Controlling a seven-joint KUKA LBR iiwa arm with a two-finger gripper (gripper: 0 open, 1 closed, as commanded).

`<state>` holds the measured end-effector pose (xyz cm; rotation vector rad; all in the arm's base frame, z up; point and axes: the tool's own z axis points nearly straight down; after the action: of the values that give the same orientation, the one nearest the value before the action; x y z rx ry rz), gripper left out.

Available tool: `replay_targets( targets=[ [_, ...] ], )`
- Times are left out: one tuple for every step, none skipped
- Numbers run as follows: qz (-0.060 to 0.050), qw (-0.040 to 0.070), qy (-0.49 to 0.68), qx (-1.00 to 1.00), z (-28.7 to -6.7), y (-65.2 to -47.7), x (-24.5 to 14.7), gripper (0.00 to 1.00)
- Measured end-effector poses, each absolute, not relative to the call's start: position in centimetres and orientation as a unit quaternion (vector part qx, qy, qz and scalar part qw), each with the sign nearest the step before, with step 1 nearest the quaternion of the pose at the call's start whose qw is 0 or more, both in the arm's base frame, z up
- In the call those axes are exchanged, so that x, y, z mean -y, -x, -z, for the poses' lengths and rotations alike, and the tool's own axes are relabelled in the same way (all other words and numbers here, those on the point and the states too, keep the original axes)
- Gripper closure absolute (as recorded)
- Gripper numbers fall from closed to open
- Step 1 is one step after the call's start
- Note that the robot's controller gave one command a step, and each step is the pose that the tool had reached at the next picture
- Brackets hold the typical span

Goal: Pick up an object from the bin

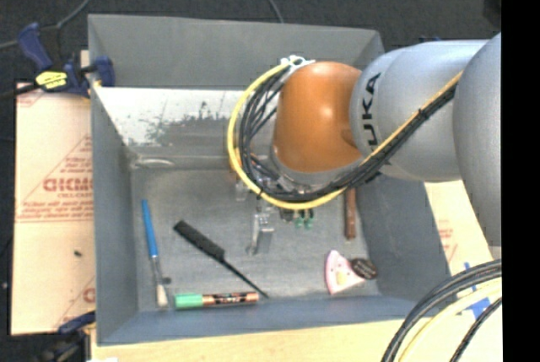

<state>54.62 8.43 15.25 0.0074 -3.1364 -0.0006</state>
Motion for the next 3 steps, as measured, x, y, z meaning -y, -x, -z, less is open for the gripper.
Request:
replay_targets(
  targets=[
    [0.001,-0.001,0.0,1.0,-15.7,-54.8,-8.4,0.0],
    [0.001,0.005,0.079,0.997,-10.9,-54.9,-13.5,0.0],
    [0.001,-0.001,0.1,0.995,-12.0,-54.0,-13.5,0.0]
  ],
)
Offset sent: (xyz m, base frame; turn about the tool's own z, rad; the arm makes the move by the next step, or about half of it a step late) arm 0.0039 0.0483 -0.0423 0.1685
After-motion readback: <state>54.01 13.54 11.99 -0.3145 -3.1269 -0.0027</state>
